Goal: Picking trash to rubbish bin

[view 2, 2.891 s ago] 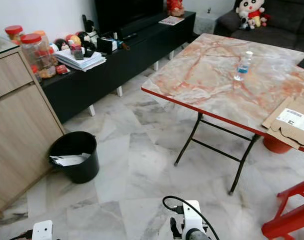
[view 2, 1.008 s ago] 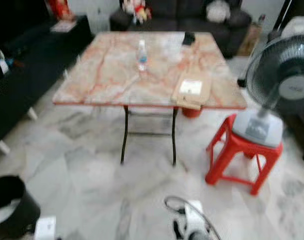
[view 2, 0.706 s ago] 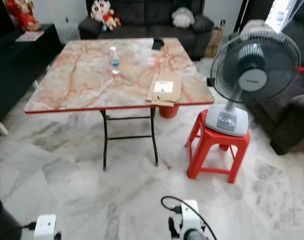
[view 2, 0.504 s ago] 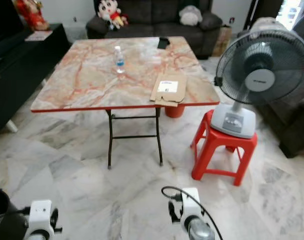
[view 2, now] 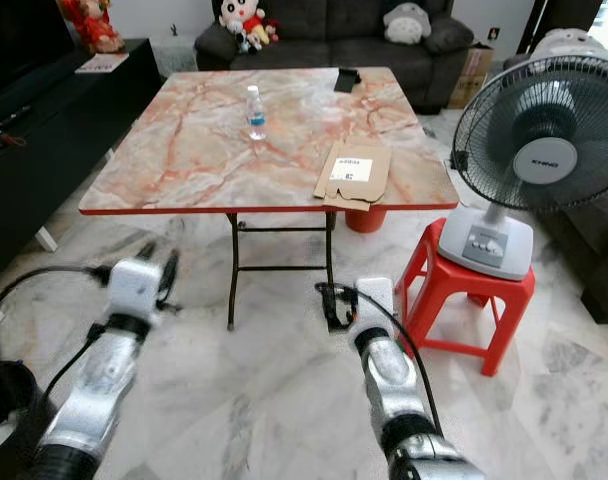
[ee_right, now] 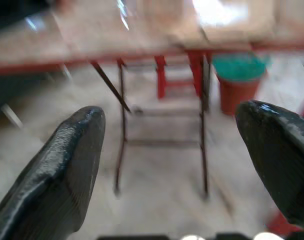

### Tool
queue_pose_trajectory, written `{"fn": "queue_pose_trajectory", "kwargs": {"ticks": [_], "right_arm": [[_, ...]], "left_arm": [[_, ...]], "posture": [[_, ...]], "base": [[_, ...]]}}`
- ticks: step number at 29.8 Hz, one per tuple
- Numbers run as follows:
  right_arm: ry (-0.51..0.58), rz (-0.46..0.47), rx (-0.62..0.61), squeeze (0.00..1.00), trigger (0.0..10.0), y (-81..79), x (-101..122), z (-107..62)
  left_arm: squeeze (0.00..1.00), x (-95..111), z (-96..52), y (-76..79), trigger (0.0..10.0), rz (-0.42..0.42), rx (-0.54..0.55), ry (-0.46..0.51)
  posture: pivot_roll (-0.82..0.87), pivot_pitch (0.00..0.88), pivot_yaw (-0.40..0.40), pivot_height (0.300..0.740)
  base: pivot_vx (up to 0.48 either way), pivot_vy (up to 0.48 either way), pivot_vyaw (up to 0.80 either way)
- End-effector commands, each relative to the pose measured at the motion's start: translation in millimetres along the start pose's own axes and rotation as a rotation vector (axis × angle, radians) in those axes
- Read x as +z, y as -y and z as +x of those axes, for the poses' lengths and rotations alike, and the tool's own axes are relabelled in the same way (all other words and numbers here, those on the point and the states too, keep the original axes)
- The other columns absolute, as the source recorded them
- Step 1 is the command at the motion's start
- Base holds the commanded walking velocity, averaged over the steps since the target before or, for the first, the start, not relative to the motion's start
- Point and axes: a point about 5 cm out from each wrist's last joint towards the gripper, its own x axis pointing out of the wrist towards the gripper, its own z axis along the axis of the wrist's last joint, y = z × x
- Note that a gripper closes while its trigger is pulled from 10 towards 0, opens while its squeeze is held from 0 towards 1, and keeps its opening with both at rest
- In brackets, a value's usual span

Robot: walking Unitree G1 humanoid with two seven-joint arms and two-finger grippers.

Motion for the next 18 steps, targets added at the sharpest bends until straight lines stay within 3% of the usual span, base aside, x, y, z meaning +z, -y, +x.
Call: {"fn": "queue_pose_trajectory", "kwargs": {"ticks": [1, 7, 12, 18], "right_arm": [[0.052, 0.010, -0.014, 0.00, 10.0, 0.8, 11.0, 4.4], [0.179, 0.043, -0.042, 0.00, 10.0, 0.7, 41.2, 15.4], [0.202, 0.046, -0.041, 0.00, 10.0, 1.6, 45.8, 16.3], [0.213, 0.038, -0.047, 0.00, 10.0, 1.8, 48.2, 16.6]], "left_arm": [[0.00, -5.3, 3.5, -0.5, 10.0, -0.029, 0.008, -0.041], [0.00, 4.0, 32.6, 20.7, 10.0, -0.072, -0.023, -0.051], [0.00, 2.4, 39.1, 25.1, 10.0, -0.095, -0.024, -0.070], [0.00, -3.5, 37.9, 17.5, 10.0, -0.144, 0.014, -0.092]], "posture": [[0.05, 0.000, 0.037, 0.740], [0.02, 0.000, 0.050, 0.740], [0.01, 0.000, 0.055, 0.740], [0.00, 0.000, 0.054, 0.740]], "base": [[0.000, 0.000, 0.00], [0.040, 0.000, 0.00], [0.280, 0.000, -0.63], [0.448, 0.000, 0.00]]}}
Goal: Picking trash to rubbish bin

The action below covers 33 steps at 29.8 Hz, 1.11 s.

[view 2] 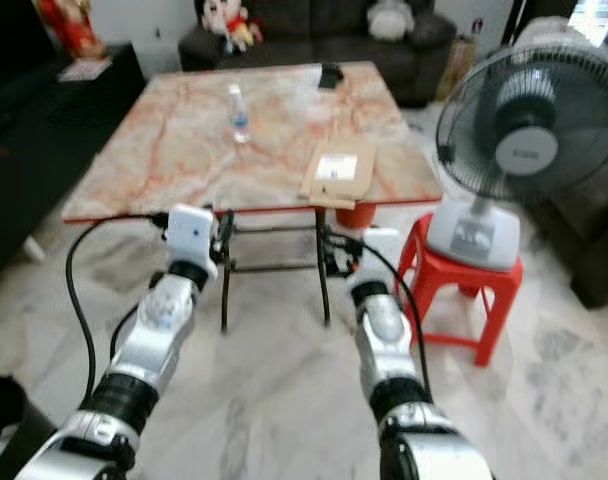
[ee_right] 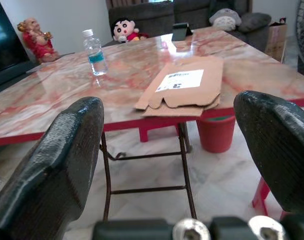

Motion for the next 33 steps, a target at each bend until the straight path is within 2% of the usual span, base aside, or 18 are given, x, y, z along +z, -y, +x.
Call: {"fn": "queue_pose_trajectory", "kwargs": {"ticks": [1, 15, 23, 33], "right_arm": [[0.035, 0.005, 0.019, 0.00, 10.0, -7.6, 7.1, 4.1], [0.040, 0.009, 0.061, 0.00, 10.0, -16.1, 10.0, 7.2], [0.064, 0.009, 0.073, 0.00, 10.0, -18.1, 13.8, 8.6], [0.061, 0.023, 0.074, 0.00, 10.0, -21.2, 14.7, 10.0]], "left_arm": [[0.00, -3.9, -1.2, -11.5, 10.0, -0.014, 0.035, -0.018], [0.00, -9.7, -5.6, -16.4, 10.0, -0.021, 0.063, -0.032], [0.00, -9.0, -5.4, -17.0, 10.0, -0.016, 0.062, -0.032], [0.00, -4.8, -2.3, -24.4, 10.0, -0.006, 0.077, -0.024]], "posture": [[0.01, 0.000, 0.051, 0.740], [0.02, 0.000, 0.041, 0.740], [0.03, 0.000, 0.037, 0.740], [0.04, 0.000, 0.034, 0.740]], "base": [[0.458, 0.000, 0.00], [0.458, 0.000, 0.00], [0.463, 0.000, -0.63], [0.461, 0.000, 0.00]]}}
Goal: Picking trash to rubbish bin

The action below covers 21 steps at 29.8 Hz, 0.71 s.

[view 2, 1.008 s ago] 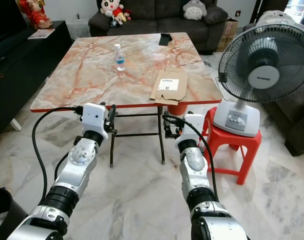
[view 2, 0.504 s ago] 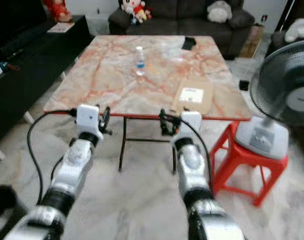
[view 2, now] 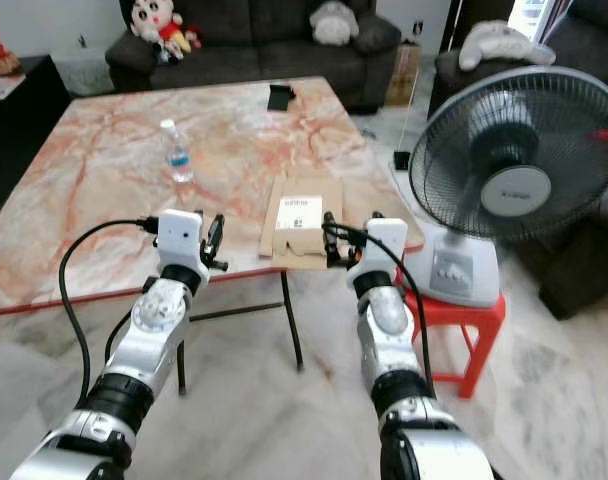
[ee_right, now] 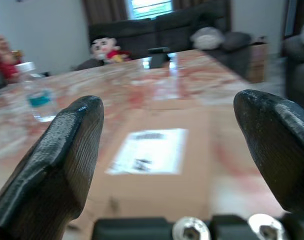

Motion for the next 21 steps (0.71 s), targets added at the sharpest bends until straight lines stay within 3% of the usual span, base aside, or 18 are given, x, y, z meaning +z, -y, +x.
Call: {"fn": "queue_pose_trajectory", "kwargs": {"ticks": [1, 8, 17, 21], "right_arm": [[0.014, 0.003, 0.025, 0.00, 10.0, -8.1, 5.1, 4.9], [0.018, 0.003, 0.021, 0.00, 10.0, -7.5, 7.8, 7.2], [0.016, 0.004, 0.019, 0.00, 10.0, -7.4, 8.5, 8.0], [0.014, 0.003, 0.012, 0.00, 10.0, -5.2, 7.9, 7.2]], "left_arm": [[0.00, 2.2, -0.3, -10.5, 10.0, 0.001, 0.036, 0.007], [0.00, 0.5, -1.9, -6.8, 10.0, -0.004, 0.014, -0.003], [0.00, -1.9, -3.1, 2.6, 10.0, -0.014, -0.033, -0.024], [0.00, -14.6, -9.9, 31.6, 10.0, -0.069, -0.270, -0.120]], "posture": [[0.04, 0.000, 0.034, 0.740], [0.05, 0.000, 0.037, 0.740], [0.06, 0.000, 0.034, 0.740], [0.06, 0.000, 0.036, 0.740]], "base": [[0.461, 0.000, 0.00], [0.440, 0.000, 0.00], [0.000, 0.000, 0.00], [0.000, 0.000, 0.00]]}}
